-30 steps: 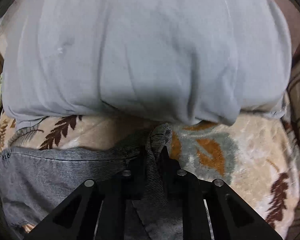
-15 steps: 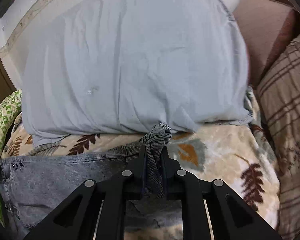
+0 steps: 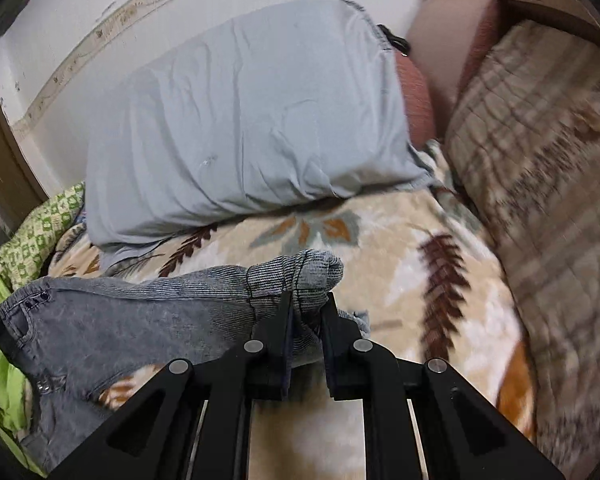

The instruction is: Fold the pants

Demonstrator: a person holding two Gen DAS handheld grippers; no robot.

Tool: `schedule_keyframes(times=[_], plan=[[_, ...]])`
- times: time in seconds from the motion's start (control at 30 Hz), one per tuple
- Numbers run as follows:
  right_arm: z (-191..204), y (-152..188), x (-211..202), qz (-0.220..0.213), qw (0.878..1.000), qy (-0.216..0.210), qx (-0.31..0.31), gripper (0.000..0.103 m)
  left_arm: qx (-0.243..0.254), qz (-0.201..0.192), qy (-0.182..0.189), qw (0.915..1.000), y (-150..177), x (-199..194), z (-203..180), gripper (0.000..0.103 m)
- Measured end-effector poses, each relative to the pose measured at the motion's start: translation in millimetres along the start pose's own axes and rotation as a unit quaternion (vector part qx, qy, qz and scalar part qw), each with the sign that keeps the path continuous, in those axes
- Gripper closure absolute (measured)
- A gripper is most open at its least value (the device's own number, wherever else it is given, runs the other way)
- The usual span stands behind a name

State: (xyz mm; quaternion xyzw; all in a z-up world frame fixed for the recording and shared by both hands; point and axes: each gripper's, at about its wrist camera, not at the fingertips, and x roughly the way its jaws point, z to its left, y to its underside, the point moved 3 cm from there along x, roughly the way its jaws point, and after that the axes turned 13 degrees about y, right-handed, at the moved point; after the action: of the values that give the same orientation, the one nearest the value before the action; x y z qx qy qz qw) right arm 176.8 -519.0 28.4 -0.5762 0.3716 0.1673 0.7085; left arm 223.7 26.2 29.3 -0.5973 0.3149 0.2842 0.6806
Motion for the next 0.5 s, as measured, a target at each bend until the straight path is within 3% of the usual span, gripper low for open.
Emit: schedule_keyframes(times=[0.27,0.5], plan=[[-31.4,67.3,-54.7,-0.002,1.0,-0.018,0.024,0.091,-0.023,-0.015,0.015,0.9995,57.6,-39.8,6.0,0.091],[-57.4,140.0,-83.1,0.015,0.999,-0.012,0.041,0.091,-0.042,0.032,0.037,0.9979,122.3,-35.5,11.1,0.091]])
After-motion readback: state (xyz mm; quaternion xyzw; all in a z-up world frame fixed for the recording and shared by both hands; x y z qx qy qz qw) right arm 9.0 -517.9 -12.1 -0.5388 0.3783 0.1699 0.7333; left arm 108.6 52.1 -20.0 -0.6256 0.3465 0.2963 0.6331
